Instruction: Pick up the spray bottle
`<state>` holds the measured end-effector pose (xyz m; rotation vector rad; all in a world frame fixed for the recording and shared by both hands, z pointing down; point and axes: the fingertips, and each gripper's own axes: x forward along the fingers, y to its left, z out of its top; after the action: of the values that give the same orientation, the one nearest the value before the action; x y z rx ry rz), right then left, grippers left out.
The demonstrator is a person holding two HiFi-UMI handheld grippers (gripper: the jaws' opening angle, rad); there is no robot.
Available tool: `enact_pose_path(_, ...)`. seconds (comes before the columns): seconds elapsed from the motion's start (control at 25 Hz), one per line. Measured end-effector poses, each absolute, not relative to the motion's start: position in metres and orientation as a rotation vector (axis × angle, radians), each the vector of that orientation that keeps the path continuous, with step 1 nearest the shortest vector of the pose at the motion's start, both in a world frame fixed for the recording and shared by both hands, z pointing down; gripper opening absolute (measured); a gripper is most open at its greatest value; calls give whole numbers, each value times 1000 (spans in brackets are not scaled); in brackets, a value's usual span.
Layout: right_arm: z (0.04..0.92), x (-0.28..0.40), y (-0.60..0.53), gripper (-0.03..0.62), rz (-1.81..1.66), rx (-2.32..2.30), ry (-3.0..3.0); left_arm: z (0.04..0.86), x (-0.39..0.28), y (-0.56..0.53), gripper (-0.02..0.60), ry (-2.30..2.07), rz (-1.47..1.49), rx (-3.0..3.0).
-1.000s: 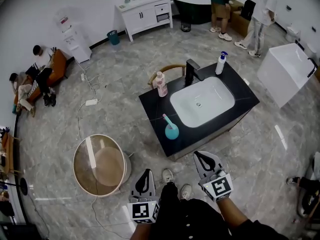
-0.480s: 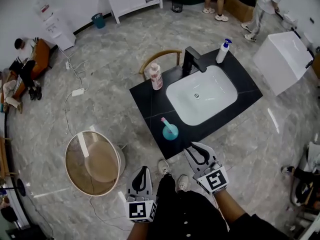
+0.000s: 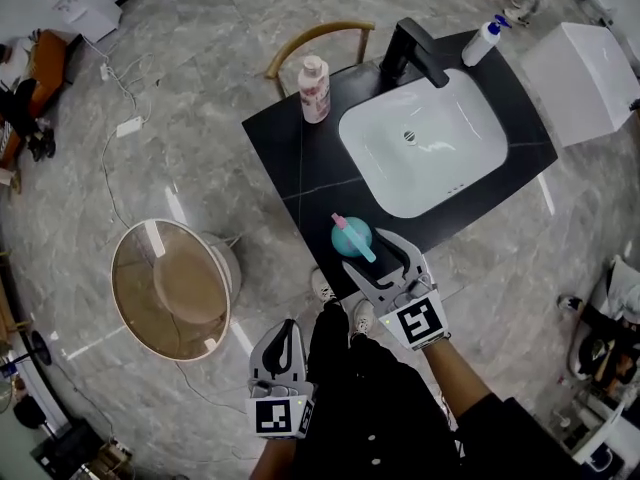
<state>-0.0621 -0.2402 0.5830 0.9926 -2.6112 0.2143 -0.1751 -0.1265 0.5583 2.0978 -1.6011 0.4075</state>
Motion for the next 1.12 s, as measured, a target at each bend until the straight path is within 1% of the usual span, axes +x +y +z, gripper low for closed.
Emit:
enact_pose_path(0.16,587,-74,-260,230,193,1034,-2658,584,-184,-130,20,-1580,428,2049)
enact_pose_path(0.24,588,-79,-266,180,203,1054,-2684,594,-188,-131,20,-1574,437,2029)
enact_pose_path(0.32,591,-82,-269,152,198,1055,-2696,602,-191,-133,20,-1569,445,2015)
enact_pose_path(0.64,591,-84,-264,143,116,977,-2640,597,-194,-140,20,-1584,444,2022)
enact_pose_path(0.84,560,-73,-261,141,73,989,-2655,573,-189,-152,20,-1613,432,2074)
enact_pose_path(1.0,516,-54,-259,141,139,1128,-2724,544,-177,-164,20,-1631,402,2148)
enact_pose_path(1.12,485,-37,-249,140,112,1159,-2715,516,-167,-171,20,-1642,368,2215)
